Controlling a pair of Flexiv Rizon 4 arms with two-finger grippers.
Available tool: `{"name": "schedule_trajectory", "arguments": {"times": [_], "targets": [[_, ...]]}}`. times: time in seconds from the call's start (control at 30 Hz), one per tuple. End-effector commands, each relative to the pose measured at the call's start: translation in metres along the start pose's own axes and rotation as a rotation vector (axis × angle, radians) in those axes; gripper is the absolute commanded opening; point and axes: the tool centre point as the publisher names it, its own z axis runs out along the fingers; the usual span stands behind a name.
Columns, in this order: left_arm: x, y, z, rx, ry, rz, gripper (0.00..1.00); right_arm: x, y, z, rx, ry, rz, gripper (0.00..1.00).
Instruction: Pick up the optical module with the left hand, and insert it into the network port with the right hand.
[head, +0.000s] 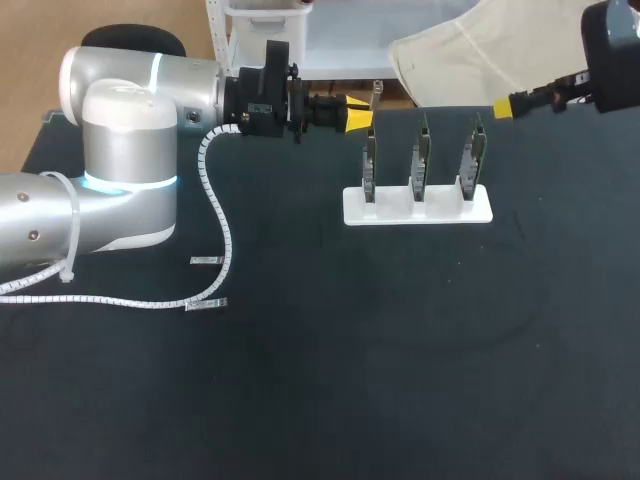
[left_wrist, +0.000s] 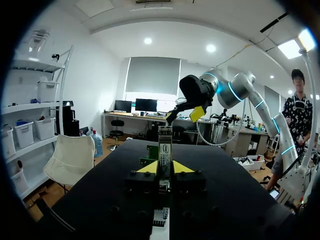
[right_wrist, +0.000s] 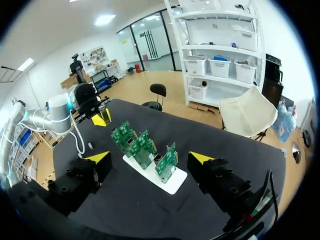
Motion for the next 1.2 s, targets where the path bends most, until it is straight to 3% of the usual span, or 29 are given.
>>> {"name": "schedule_trajectory", "arguments": {"times": [0.03, 0.4, 0.47, 0.6, 0.8, 1.2], "targets": [[0.001, 0.002, 0.000, 0.005, 0.000, 0.001, 0.00, 0.000, -0.003, 0.000, -0.139, -0.003, -0.002, 1.00], [0.001, 0.002, 0.000, 0.005, 0.000, 0.001, 0.00, 0.000, -0.003, 0.000, -0.139, -0.003, -0.002, 1.00], [0.001, 0.002, 0.000, 0.005, 0.000, 0.001, 0.00, -0.008, 0.004, 0.008, -0.159, -0.005, -0.094, 1.00], [0.001, 0.002, 0.000, 0.005, 0.000, 0.001, 0.00, -0.023, 0.016, 0.025, -0.269, 0.015, -0.269, 1.00], [0.001, 0.002, 0.000, 0.005, 0.000, 0.001, 0.00, -0.041, 0.030, 0.039, -0.407, 0.034, -0.429, 1.00], [0.001, 0.002, 0.000, 0.005, 0.000, 0.001, 0.00, -0.048, 0.058, 0.057, -0.637, 0.100, -0.562, 1.00]]}}
